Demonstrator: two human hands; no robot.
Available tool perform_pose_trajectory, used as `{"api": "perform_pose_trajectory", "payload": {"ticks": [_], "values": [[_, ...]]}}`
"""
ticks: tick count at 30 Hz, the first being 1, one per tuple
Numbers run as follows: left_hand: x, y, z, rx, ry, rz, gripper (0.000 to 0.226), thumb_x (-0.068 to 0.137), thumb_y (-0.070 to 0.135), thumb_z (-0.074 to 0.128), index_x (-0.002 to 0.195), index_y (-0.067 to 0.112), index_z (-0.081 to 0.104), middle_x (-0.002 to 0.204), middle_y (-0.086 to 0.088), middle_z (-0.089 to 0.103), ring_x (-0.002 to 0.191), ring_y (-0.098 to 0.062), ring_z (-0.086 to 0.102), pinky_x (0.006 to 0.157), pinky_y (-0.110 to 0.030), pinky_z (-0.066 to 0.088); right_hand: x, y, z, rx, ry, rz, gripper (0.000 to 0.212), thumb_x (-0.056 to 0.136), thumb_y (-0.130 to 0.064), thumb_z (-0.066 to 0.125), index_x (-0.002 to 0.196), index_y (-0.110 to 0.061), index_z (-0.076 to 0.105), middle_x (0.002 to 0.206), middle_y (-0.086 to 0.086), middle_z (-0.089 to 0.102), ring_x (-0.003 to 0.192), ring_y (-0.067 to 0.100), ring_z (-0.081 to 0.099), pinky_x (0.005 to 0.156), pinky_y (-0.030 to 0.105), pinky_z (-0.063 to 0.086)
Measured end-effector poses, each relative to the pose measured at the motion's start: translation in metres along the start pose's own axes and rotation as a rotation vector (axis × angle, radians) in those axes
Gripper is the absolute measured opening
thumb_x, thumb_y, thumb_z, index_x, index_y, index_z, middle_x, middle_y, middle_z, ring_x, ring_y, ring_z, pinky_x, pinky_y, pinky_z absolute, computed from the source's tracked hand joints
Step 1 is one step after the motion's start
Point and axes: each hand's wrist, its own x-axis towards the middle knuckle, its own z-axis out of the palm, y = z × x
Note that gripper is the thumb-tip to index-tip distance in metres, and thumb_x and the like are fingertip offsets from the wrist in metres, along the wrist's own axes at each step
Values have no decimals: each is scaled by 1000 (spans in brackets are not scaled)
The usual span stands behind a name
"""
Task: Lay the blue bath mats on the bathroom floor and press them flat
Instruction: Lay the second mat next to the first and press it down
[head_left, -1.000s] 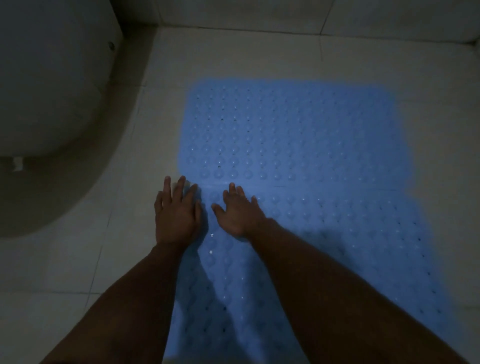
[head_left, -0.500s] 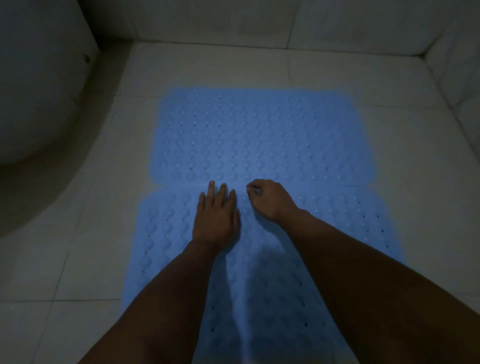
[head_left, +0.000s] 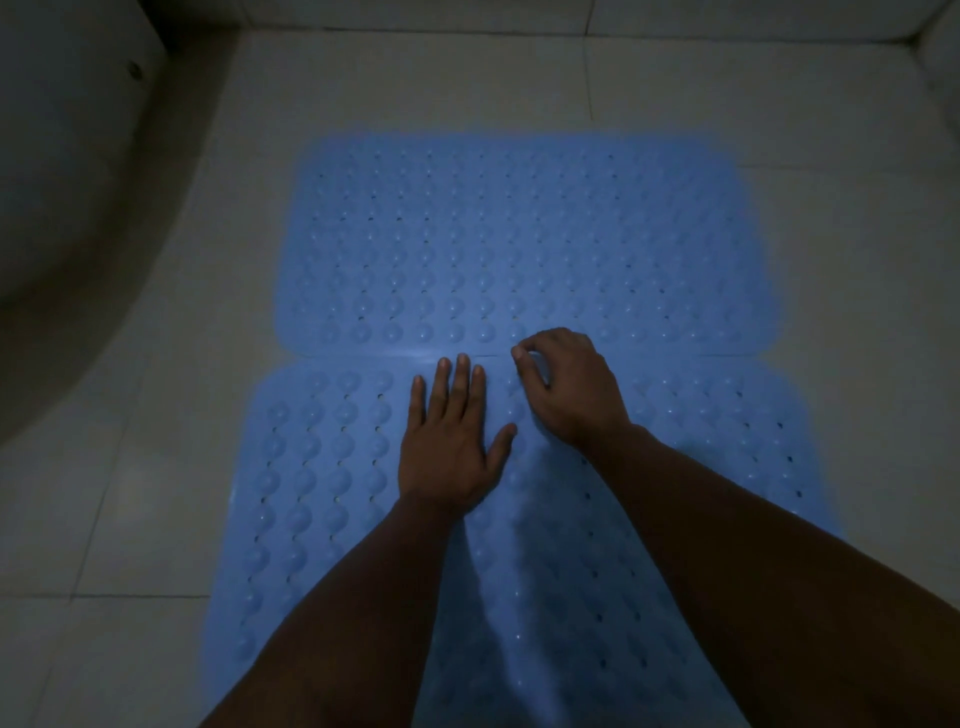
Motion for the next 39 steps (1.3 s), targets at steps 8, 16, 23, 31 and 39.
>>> {"api": "perform_pose_trajectory", "payload": {"ticks": [8, 16, 23, 31, 39], "values": [[2, -1, 1, -37, 40, 9, 74, 104, 52, 36, 161, 7, 26, 170, -13, 19, 160, -28, 6, 128, -56, 10, 10, 20, 21, -27, 150, -239, 29, 101, -40, 52, 103, -19, 72, 107, -1, 69, 107, 22, 62, 87, 39, 50], [29, 13, -36, -57, -239, -115, 70, 98, 46, 22, 155, 10, 39, 167, -12, 29, 156, -31, 22, 126, -52, 19, 9, 9, 5, -88, -71, -99, 35, 98, -42, 53, 124, -22, 65, 124, 1, 64, 124, 24, 54, 100, 42, 45], [32, -3, -60, -22, -114, -117, 58, 97, 37, 39, 148, 12, 51, 154, -11, 50, 148, -36, 39, 111, -51, 37, 4, -18, 5, -310, -409, 59, 65, 105, -48, 34, 159, -13, 23, 168, 10, 19, 157, 28, 8, 126, 51, 14], [13, -15, -40, -22, -19, -93, 61, 102, 41, 33, 156, 12, 40, 163, -12, 38, 155, -37, 24, 118, -57, 33, -46, 3, 48, -433, -250, -71, 86, 99, -64, 17, 159, -2, 17, 169, 18, 8, 158, 30, 2, 126, 56, 4], [22, -25, -27, -48, 52, -87, 58, 104, 38, 38, 155, 10, 42, 164, -13, 35, 157, -38, 18, 121, -60, 27, -49, 2, 55, -480, -161, -68, 85, 100, -64, 25, 160, -5, 17, 170, 15, 7, 158, 27, 2, 125, 54, 8]]}}
